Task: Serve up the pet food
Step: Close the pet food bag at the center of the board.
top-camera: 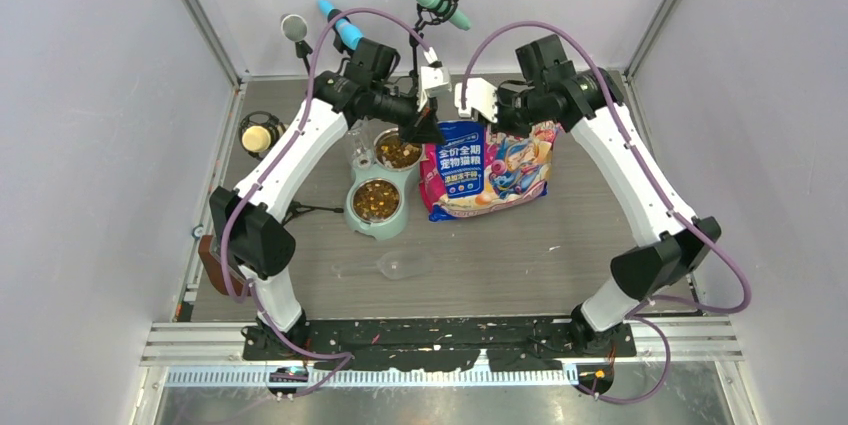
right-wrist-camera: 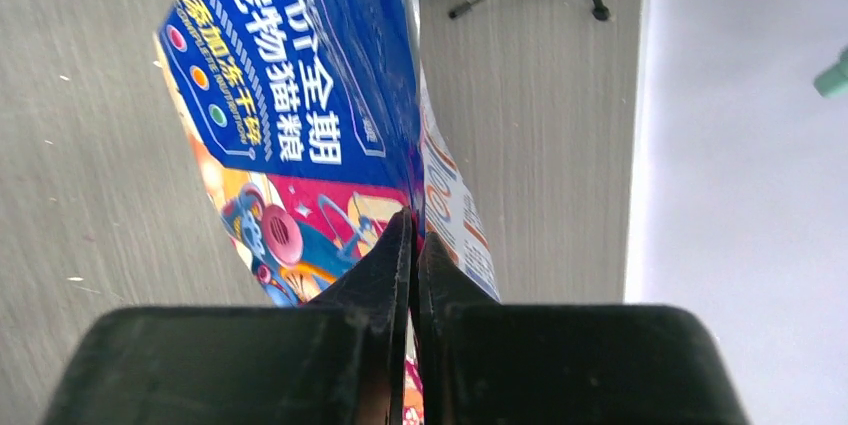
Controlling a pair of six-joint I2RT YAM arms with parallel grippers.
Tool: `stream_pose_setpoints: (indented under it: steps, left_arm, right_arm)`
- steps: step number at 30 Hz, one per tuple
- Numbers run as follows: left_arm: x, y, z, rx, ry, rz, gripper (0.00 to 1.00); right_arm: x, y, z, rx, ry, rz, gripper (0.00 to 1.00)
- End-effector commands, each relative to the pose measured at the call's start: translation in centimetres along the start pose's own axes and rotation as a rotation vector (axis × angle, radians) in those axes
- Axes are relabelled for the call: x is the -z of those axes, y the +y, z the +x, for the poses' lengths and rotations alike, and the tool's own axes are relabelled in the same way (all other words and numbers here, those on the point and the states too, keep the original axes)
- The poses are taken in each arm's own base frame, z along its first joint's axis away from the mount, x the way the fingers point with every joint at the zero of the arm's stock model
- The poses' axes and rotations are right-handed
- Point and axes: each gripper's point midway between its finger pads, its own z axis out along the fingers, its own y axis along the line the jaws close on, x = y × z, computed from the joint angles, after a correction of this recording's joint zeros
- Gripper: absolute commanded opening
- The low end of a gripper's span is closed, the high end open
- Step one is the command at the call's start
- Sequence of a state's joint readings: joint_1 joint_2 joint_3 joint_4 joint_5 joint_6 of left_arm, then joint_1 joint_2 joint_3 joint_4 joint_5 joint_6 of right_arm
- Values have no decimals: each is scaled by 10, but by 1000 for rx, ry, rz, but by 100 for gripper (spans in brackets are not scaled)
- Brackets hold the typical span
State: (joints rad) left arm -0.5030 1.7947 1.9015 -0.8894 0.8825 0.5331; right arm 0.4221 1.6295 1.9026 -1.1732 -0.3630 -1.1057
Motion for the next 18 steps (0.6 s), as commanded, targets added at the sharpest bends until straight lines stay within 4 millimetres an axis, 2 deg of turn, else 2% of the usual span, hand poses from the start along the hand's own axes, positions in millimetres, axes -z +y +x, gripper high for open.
stream_pose_setpoints:
  steps: [1, 2, 3, 4, 12, 18]
  left_arm:
    - [30, -9, 5, 31, 34, -44, 0]
    - [31, -9, 6, 34, 35, -44, 0]
    - [31, -10, 7, 32, 35, -44, 0]
    - [32, -10, 8, 32, 35, -45, 0]
    - [34, -9, 13, 36, 37, -55, 0]
    - [35, -8, 15, 38, 39, -63, 0]
  right_arm:
    - [52, -33, 70, -7, 311, 271, 5]
    - [52, -36, 82, -9, 346, 297, 5]
    - [59, -37, 84, -6, 350, 326, 5]
    - [57, -38, 90, -1, 362, 342, 5]
    - [81, -54, 122, -15, 424, 477, 5]
    - [106, -61, 150, -58, 477, 560, 5]
